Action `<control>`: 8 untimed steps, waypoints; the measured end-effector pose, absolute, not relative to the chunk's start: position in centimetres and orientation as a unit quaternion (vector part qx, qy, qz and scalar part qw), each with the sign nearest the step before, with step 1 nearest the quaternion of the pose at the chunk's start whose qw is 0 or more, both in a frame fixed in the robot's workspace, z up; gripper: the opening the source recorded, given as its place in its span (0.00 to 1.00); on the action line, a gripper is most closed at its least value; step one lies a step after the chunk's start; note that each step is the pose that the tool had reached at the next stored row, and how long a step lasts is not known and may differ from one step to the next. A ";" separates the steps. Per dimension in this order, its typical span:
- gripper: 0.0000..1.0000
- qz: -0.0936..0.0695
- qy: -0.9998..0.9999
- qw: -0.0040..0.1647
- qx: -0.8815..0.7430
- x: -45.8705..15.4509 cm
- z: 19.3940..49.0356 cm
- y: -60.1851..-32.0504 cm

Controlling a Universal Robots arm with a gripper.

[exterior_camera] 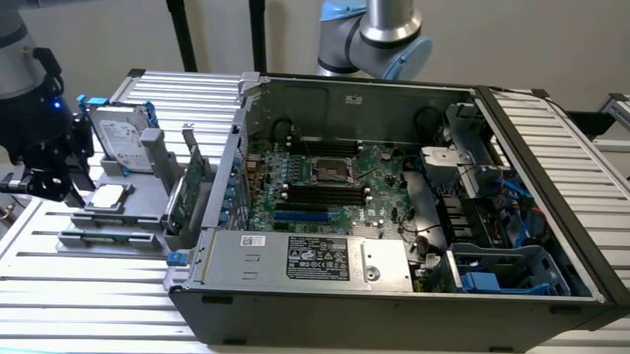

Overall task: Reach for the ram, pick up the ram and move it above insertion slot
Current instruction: 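Pick up the ram and move it above insertion slot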

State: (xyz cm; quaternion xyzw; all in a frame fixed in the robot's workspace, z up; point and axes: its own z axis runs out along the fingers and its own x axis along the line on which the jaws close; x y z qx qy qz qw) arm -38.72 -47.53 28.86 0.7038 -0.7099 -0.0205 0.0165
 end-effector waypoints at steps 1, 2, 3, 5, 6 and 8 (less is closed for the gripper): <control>0.36 -0.020 -0.710 0.016 0.704 -38.7 28.7 -47.6; 0.36 -0.020 -0.710 0.016 0.704 -38.7 28.5 -47.6; 0.36 -0.019 -0.710 0.015 0.704 -38.7 28.3 -47.7; 0.36 -0.018 -0.710 0.014 0.704 -38.7 28.0 -47.8; 0.36 -0.018 -0.710 0.014 0.704 -38.7 27.8 -47.8; 0.36 -0.017 -0.710 0.013 0.704 -38.7 27.4 -47.9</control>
